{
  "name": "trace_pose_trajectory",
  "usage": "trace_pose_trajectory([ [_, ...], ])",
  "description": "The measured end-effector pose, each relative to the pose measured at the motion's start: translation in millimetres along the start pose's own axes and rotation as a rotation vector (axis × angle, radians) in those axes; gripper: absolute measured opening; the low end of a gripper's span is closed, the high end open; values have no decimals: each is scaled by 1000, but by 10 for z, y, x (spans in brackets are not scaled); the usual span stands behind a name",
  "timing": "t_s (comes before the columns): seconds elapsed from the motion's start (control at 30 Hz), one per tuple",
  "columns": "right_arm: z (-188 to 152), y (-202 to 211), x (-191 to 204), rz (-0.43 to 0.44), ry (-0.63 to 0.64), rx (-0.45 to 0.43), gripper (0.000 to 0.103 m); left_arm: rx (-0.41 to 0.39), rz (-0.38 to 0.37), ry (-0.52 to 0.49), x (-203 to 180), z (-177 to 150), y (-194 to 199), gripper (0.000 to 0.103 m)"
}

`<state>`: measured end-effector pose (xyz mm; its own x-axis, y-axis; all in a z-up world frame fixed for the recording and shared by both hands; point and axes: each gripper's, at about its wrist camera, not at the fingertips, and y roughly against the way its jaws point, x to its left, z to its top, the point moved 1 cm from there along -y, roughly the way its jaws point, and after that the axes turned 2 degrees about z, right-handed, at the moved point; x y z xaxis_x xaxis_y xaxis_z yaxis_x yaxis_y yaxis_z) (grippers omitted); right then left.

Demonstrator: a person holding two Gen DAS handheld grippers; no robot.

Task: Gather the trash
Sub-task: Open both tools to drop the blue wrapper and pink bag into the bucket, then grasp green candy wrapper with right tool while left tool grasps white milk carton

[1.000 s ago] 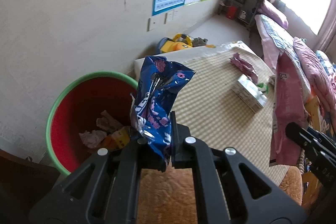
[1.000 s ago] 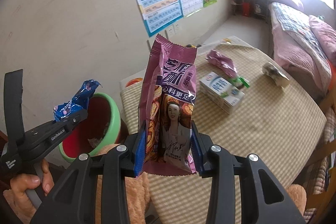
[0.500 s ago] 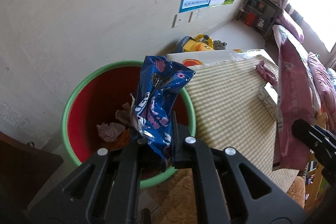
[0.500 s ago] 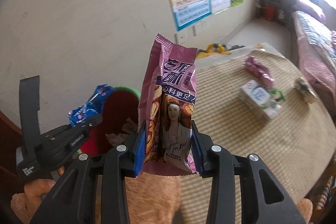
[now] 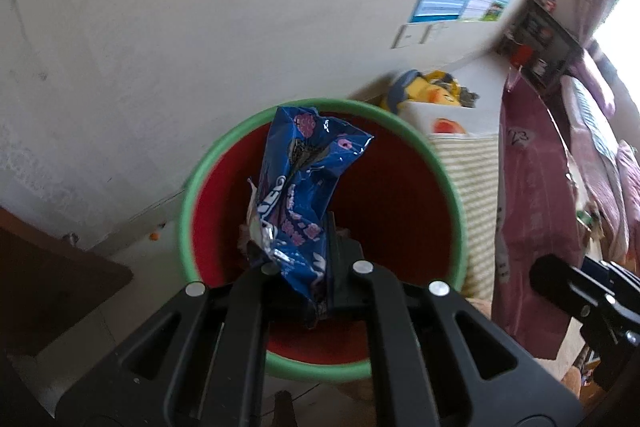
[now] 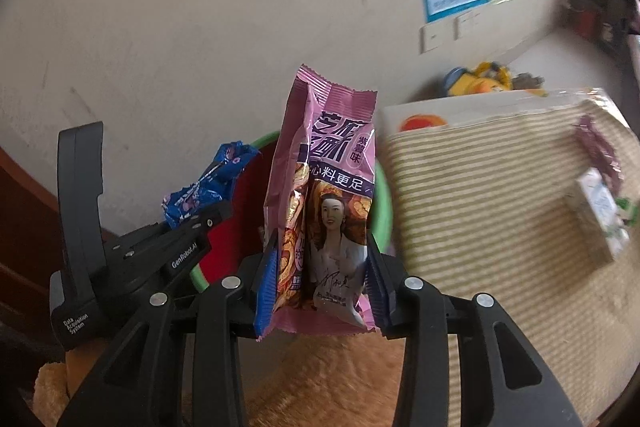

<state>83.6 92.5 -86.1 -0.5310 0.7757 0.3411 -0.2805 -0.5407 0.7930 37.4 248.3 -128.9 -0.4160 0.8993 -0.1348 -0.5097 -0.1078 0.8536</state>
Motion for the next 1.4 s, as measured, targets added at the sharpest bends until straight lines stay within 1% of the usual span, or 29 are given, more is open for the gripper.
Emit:
trace_pose_trajectory([
  [0.03,16,-60,31,8,5,13,41,11,7,13,61,1,-30,5],
  [0.07,26,-118,55,16,8,25,47,15,14,27,115,-4,-46,5],
  [0.1,40,-172,68,19,7,34,54,18,19,34,143,-10,-53,8],
  [0.17,36,-217,80,24,1,36,61,32,26,42,173,-35,-80,23],
  [0.2,32,-222,63,26,-5,33,63,33,27,43,178,-48,-81,43],
  [0.23,28,-209,33,26,-12,30,65,30,26,45,173,-62,-78,55],
  [0.27,19,-193,-20,22,-23,25,69,22,27,47,177,-70,-73,59],
  [0.3,-1,-147,-108,13,-44,14,69,16,33,44,156,-78,-67,63],
  [0.37,-16,-25,-340,-12,-94,-16,69,25,30,34,102,-76,-75,65],
  [0.43,-21,180,-730,-72,-169,-77,69,22,26,19,29,-58,-78,66],
  [0.5,-50,423,-1252,-172,-276,-139,69,16,25,6,-26,-61,-57,66],
  [0.53,-88,549,-1541,-229,-343,-162,69,15,20,2,-48,-61,-54,66],
  [0.6,-196,784,-2092,-315,-485,-205,69,15,10,-9,-120,-58,-46,66],
  [0.67,-305,962,-2621,-385,-611,-234,69,19,-3,-24,-252,-76,-41,66],
  [0.7,-335,990,-2816,-404,-651,-230,70,23,-13,-28,-308,-89,-40,66],
  [0.77,-376,968,-3158,-405,-719,-203,70,38,-56,-65,-530,-129,-35,67],
  [0.83,-389,859,-3409,-366,-764,-152,70,47,-77,-104,-726,-160,-24,67],
  [0.9,-374,724,-3549,-355,-764,-108,69,53,-98,-131,-892,-193,-8,68],
  [0.97,-372,638,-3623,-361,-763,-93,69,54,-108,-164,-1049,-219,14,69],
  [1.0,-384,569,-3703,-345,-774,-87,68,51,-108,-186,-1137,-235,37,69],
  [1.03,-393,515,-3754,-323,-788,-78,62,51,-109,-199,-1195,-252,43,70],
  [1.07,-418,469,-3764,-295,-799,-72,41,51,-109,-210,-1248,-266,49,70],
  [1.1,-438,465,-3767,-242,-806,-91,29,53,-109,-223,-1306,-278,52,70],
  [1.13,-471,549,-3699,-222,-805,-117,25,54,-109,-235,-1363,-287,51,70],
  [1.17,-494,599,-3661,-228,-794,-139,21,55,-109,-245,-1420,-293,47,70],
  [1.2,-524,660,-3608,-222,-777,-162,20,56,-110,-252,-1467,-302,50,70],
  [1.33,-780,903,-3376,-156,-755,-206,18,75,-142,-265,-1739,-294,-15,71],
  [1.4,-947,1033,-3230,-162,-730,-218,18,91,-161,-278,-1939,-291,-69,71],
])
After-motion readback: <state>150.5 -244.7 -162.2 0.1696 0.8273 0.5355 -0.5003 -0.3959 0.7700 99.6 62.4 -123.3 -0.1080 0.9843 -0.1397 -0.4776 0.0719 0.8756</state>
